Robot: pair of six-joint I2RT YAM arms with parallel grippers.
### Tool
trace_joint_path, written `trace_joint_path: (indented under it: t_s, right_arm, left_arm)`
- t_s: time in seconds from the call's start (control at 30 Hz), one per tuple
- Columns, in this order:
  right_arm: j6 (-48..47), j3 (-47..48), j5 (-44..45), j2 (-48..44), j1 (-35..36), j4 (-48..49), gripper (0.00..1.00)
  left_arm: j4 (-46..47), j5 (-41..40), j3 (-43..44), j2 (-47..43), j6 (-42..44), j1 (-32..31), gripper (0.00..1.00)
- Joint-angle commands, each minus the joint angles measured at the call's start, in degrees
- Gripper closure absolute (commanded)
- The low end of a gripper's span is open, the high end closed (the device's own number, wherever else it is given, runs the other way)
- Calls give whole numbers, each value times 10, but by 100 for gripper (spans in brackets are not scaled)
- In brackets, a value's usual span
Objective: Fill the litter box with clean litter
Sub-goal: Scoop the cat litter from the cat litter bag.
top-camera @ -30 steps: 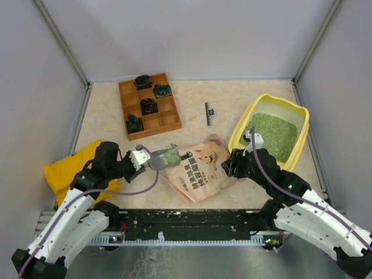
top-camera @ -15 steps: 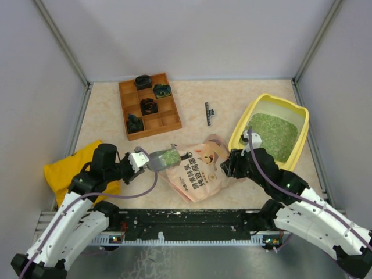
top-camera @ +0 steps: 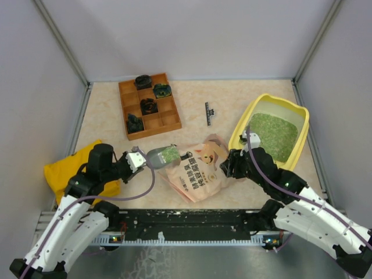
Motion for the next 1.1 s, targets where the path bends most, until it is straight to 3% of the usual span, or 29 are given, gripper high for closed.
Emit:
trace_joint_path:
  t_s: [0.0, 0.43, 0.7, 0.87, 1.07]
  right_arm:
    - [-3, 25, -2, 0, -4, 23, 52]
    - [0, 23, -6, 2, -3, 26, 52]
    - [6, 34, -7, 2, -3, 20, 52]
    - [13, 68, 4, -8, -4, 2, 52]
    - [7, 116, 37, -31, -4, -20, 52]
  left_arm:
    - [9, 7, 22, -10, 8, 2, 99]
    - [-1, 10, 41, -14, 3, 3, 99]
    - [25, 38, 76, -6, -46, 3, 99]
    - [75, 88, 87, 8, -97, 3, 99]
    - [199, 167, 59, 26, -165, 3, 99]
